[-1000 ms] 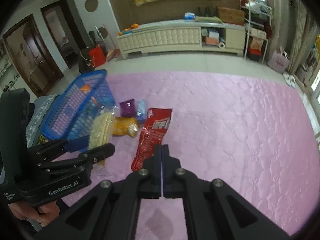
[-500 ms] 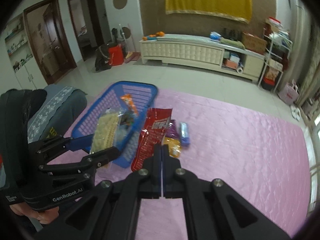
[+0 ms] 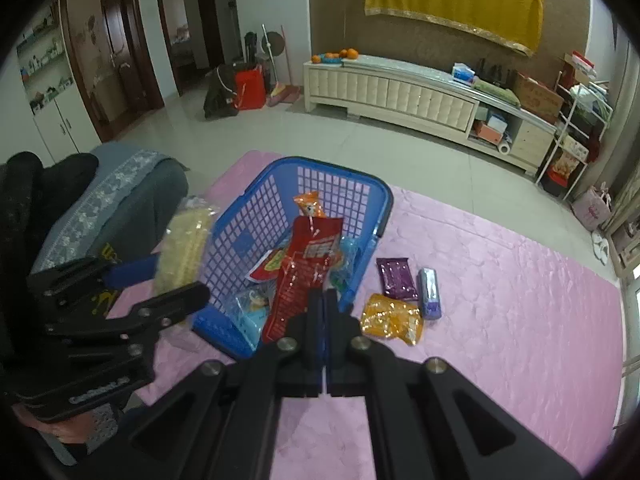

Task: Organize snacks
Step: 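Lower the red packet into the basket and open the right tool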

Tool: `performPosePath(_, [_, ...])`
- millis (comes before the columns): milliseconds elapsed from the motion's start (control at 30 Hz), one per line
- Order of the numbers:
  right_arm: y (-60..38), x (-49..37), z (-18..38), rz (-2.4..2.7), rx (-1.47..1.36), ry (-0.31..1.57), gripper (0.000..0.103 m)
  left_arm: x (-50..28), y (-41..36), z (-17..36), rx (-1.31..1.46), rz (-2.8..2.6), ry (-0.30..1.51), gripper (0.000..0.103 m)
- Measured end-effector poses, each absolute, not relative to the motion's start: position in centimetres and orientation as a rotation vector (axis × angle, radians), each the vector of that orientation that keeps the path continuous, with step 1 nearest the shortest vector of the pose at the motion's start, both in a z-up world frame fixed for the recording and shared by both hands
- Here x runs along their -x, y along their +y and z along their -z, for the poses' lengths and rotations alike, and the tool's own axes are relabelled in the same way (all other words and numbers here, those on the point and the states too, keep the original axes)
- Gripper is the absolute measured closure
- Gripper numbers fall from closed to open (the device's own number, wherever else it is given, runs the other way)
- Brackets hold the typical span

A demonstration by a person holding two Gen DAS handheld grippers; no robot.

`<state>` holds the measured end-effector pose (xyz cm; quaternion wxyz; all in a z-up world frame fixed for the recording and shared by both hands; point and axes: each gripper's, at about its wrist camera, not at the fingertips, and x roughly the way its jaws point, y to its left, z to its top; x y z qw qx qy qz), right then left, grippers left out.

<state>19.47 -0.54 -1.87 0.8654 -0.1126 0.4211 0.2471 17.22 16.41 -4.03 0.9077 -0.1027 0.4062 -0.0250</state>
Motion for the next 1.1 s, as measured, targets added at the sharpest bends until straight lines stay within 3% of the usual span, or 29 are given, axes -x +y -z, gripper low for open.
performPosePath(867, [3.3,-25.0,7.1,-0.387,0.314,0.981,0.100,-19.4,17.4,6.0,0.217,0.083,0.880,0.057])
performPosePath(933, [3.1,-25.1,7.2,-0.388,0.322,0.984,0.090,-19.3,17.2,5.9,0.212,0.080,0.882,0.057])
performPosePath(967, [2.9,-25.1,7.2,-0.385,0.320,0.983,0.069,-19.2,17.2,5.8,0.217,0.080,0.885,0.057])
performPosePath(1000, [2.7,-25.0,7.1,-0.383,0.308,0.975,0.054,-19.2,17.2,5.7,0.224,0.082,0.889,0.057])
performPosePath(1033, [2.4,-25.0,7.0,-0.384,0.290,0.965,0.026,-19.1,17.1,5.7,0.226,0.081,0.890,0.057])
performPosePath(1067, [1.9,-25.0,6.7,-0.383,0.269,0.950,0.014,-19.0,17.0,5.6,0.223,0.080,0.891,0.057])
performPosePath(1100, [1.7,-25.0,6.6,-0.382,0.260,0.942,0.013,-18.9,16.9,5.5,0.214,0.080,0.890,0.057])
